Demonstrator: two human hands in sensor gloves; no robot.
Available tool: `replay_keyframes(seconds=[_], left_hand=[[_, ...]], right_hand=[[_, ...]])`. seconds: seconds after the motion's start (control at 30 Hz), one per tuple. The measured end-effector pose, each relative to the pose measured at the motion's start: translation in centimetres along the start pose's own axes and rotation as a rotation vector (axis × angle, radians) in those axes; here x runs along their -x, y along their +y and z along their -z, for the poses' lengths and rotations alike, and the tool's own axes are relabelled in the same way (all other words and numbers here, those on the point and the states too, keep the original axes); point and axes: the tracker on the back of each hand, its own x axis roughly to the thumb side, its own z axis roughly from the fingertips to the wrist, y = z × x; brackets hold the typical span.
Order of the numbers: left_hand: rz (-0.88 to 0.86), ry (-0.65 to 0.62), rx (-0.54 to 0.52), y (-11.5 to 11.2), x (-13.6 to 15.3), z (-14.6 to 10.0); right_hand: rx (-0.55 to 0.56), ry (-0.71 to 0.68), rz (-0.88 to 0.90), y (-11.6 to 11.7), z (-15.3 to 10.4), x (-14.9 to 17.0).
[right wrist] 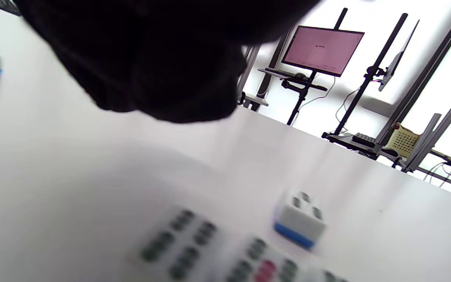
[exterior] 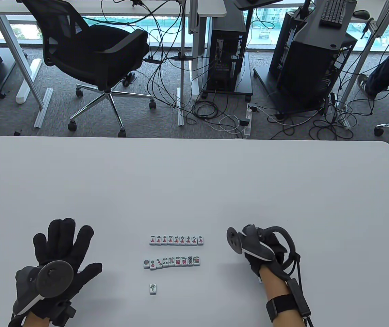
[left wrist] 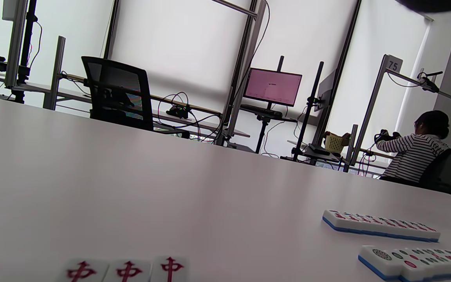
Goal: Mahjong suit sorting
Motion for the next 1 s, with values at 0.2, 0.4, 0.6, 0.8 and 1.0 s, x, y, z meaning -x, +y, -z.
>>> replay_keyframes(seconds=[0.2,0.4,0.6,0.8,1.0], left_hand=[[0.008,-0.011,0.013,-0.3,-0.2,0.0],[-0.002,-0.011,0.012,-0.3,-0.2,-0.1],[-0.009,-0.013,0.006,-0.2,-0.1,-0.1],[-0.011,-0.017,0.003,-0.3,-0.1,-0.1],[-0.005,-0.014,0.016,-0.5,0.0,-0.1]], right_hand=[[0.046,-0.209,0.189,-2.6,-2.4,-8.9],[-0.015,-0.373,0.257,-2.4,-3.8,-15.9],[-0.046,-0.424,0.219,-2.0,-3.9,-18.5],[-0.047,-0.427,0.228,-1.8,-3.8,-18.9],[-0.032,-0.444,0.211,-1.9,-4.1,-18.8]])
